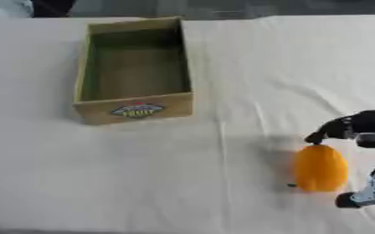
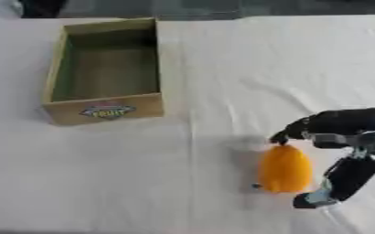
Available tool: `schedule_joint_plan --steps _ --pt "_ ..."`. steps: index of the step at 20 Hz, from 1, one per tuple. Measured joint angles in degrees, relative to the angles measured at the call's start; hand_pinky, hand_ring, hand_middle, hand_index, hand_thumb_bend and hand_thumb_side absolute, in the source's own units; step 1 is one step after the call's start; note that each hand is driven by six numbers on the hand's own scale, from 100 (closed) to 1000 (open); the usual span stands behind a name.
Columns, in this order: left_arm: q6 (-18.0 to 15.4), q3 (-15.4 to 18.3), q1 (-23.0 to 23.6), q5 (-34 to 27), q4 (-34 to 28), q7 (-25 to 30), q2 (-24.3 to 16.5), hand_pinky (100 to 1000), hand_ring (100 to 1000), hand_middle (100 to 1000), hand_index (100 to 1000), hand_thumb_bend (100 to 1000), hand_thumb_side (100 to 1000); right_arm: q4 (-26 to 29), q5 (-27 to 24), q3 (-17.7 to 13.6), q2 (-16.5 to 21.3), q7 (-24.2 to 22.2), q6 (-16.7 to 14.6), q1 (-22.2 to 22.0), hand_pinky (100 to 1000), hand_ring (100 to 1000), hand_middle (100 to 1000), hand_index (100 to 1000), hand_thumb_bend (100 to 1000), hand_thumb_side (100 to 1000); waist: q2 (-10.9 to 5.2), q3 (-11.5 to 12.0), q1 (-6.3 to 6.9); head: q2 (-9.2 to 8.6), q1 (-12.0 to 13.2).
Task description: Pick up objects on the table and place them in the box.
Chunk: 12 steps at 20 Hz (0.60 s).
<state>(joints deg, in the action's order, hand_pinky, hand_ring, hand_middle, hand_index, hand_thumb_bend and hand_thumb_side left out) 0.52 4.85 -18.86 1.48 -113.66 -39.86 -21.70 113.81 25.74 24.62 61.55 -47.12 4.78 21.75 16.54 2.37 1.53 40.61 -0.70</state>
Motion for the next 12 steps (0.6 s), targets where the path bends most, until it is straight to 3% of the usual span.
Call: schedule_joint_plan --steps 12 --pt "0.09 -0.02 -0.18 0.00 0.00 0.15 0.02 767 684 709 867 100 929 0.00 9.72 0.87 -1.50 2.90 1.74 1.56 853 974 839 1000 439 635 0.39 0.31 0.13 -0.78 -0.42"
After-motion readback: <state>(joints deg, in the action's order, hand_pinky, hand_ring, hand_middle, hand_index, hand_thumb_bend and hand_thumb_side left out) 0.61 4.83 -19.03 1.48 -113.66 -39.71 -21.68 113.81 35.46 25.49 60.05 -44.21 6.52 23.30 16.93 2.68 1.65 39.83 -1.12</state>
